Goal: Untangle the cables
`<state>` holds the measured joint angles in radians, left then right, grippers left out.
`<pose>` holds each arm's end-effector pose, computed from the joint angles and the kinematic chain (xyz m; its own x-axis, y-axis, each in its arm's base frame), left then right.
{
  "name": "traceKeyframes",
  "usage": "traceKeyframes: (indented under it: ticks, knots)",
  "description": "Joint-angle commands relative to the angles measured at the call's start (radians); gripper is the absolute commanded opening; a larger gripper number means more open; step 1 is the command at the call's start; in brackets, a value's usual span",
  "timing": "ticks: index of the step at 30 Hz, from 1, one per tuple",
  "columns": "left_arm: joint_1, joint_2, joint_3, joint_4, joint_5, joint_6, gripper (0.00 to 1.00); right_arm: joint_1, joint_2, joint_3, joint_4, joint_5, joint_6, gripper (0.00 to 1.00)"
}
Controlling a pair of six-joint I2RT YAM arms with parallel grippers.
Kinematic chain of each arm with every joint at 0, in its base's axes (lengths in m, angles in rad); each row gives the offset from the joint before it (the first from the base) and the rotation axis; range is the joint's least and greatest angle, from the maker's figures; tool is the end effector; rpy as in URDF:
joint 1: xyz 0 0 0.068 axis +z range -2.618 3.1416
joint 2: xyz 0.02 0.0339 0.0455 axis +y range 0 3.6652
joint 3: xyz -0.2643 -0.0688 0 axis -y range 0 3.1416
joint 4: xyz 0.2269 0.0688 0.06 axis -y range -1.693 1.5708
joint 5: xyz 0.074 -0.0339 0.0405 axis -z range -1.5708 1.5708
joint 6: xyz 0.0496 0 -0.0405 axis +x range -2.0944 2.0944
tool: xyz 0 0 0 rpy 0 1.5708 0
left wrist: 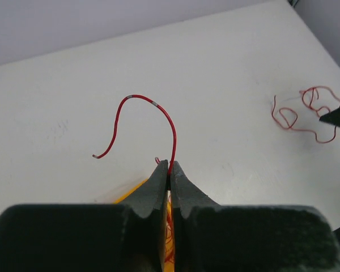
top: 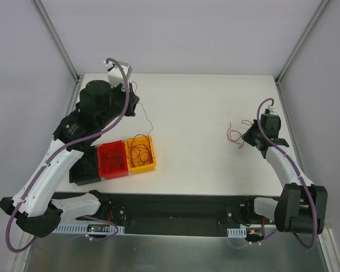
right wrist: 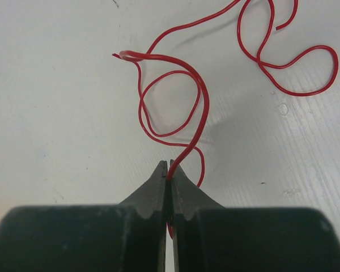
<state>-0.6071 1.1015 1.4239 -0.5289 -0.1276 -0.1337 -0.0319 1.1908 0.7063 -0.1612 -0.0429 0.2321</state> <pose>0.1820 -0.1188 0.4528 -0.2287 -0.0021 -0.9735 0.4370 0.8934 -0.1046 0.2493 -0.0058 0.2320 -0.5859 0.2486 -0.7713 0.1360 0.9684 0.2088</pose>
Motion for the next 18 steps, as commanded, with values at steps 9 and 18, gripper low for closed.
traceKeyframes:
  ticks: [9,18]
  knots:
    - [0.007,0.0,0.267,0.061,-0.032,0.054,0.0,0.006,0.013,-0.002,0.034,-0.006,0.007,0.02]
    - [0.007,0.008,0.225,0.073,-0.018,0.029,0.0,0.006,0.024,0.001,0.037,-0.008,0.007,0.01]
